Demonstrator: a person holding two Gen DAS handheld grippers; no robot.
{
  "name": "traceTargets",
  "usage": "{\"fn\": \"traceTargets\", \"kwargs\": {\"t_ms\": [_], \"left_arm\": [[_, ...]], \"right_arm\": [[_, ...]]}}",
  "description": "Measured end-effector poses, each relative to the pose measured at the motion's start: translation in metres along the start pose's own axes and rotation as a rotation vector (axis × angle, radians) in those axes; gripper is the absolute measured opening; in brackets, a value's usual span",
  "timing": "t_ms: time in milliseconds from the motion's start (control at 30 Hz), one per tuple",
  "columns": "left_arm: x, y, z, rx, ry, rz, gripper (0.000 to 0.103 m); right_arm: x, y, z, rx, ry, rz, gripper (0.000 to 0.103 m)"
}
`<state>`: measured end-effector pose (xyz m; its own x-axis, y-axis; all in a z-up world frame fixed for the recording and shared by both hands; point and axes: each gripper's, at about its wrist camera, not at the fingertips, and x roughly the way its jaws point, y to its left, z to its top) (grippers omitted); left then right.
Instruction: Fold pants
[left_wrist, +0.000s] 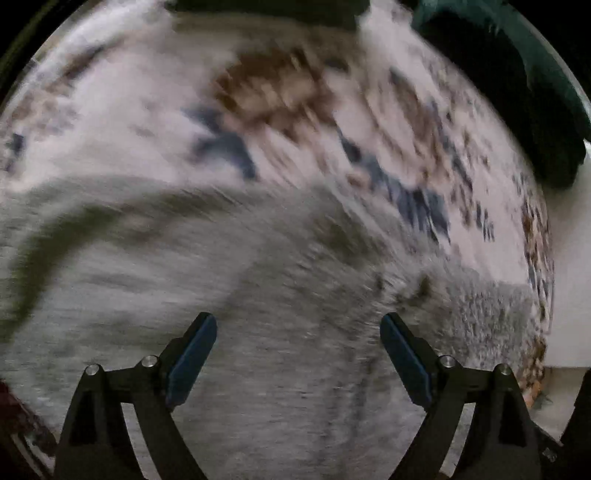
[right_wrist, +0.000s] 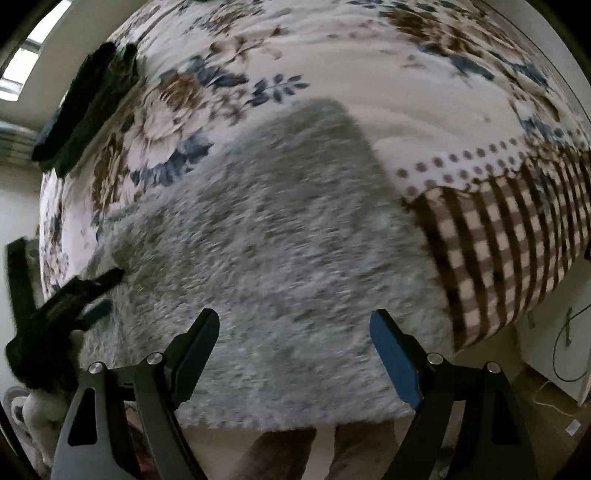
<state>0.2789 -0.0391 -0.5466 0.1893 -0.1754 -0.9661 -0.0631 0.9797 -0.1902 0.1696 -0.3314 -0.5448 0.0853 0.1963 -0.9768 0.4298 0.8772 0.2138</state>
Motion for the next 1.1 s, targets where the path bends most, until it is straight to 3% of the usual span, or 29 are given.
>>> {"fn": "traceTargets", "kwargs": {"t_ms": [67,167,400,533,600,633,733,900,1000,1067,1100], "left_arm": [[-0.024,0.024,-0.01,-0.049,-0.076,-0.014,0.09],[-0.051,0.082,-0.036,-0.224,-0.118,-0.061,0.09],[-0.073,0.234,-0.105,-0.737,-0.189,0.054,0.09],[-0.039,0.289,-0.119,-0.94,-0.179,-0.065,0.089],[-0.027,0.303,-0.117,-0.971,-0.203,-0.119,0.087],[-0.023,0.307,-0.114,-0.972,-0.226,-0.137,0.078],[-0.027,0.297,-0.095,-0.856,-0.283,-0.156,0.018],[-0.047,0.271,-0.084,-0.706,-0.398,-0.168,0.016],[-0.023,0.283,-0.087,-0.765,-0.357,-0.21,0.026],[-0.006,0.299,-0.09,-0.841,-0.318,-0.234,0.041],[0.002,0.306,-0.093,-0.872,-0.315,-0.273,0.043]], "right_arm": [[0.007,0.02,-0.005,-0.03,0.018,0.0,0.086],[0.02,0.049,-0.013,-0.059,0.058,-0.004,0.086],[0.039,0.109,-0.023,-0.081,0.08,-0.111,0.086],[0.048,0.13,-0.021,-0.087,0.091,-0.14,0.086],[0.053,0.142,-0.02,-0.118,0.087,-0.175,0.086],[0.054,0.146,-0.02,-0.129,0.085,-0.187,0.086],[0.06,0.159,-0.021,-0.175,0.08,-0.236,0.086],[0.067,0.165,-0.022,-0.19,0.102,-0.278,0.086],[0.069,0.169,-0.02,-0.189,0.107,-0.285,0.086],[0.07,0.169,-0.017,-0.187,0.104,-0.287,0.086],[0.07,0.17,-0.016,-0.182,0.102,-0.285,0.086]]}}
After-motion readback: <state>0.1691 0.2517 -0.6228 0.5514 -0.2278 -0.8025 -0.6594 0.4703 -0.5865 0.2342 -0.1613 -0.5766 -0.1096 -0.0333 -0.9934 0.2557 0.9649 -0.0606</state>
